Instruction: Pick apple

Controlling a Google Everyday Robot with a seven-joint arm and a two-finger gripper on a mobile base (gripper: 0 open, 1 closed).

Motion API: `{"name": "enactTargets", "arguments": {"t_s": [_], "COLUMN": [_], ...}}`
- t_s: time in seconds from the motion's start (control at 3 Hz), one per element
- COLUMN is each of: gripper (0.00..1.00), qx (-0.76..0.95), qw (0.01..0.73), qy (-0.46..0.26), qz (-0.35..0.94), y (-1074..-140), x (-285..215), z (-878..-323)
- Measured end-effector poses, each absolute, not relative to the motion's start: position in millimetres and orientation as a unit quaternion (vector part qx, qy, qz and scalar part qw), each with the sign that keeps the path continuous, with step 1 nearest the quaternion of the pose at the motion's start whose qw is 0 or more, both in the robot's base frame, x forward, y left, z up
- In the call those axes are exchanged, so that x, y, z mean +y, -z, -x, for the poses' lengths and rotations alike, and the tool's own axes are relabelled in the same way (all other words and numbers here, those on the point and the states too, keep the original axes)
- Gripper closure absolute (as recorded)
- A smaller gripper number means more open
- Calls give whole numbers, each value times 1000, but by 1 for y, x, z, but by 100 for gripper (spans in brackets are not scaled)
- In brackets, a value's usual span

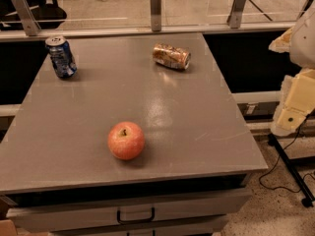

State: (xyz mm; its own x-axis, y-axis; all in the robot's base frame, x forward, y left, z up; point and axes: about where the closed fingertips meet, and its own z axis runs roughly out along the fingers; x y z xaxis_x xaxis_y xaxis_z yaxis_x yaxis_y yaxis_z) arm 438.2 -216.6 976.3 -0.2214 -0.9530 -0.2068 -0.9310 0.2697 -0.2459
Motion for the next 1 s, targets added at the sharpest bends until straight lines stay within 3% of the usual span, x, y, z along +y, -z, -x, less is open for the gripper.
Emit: {"name": "enactTargets", "arguments": {"t_s": [0.67, 1.0], "gripper": [0, 0], "qx": [779, 752], "qw": [166, 183], "qy": [24, -34], "qz": [604, 632], "y": [-975, -948], "x": [-207, -155], "z": [-440, -453]}}
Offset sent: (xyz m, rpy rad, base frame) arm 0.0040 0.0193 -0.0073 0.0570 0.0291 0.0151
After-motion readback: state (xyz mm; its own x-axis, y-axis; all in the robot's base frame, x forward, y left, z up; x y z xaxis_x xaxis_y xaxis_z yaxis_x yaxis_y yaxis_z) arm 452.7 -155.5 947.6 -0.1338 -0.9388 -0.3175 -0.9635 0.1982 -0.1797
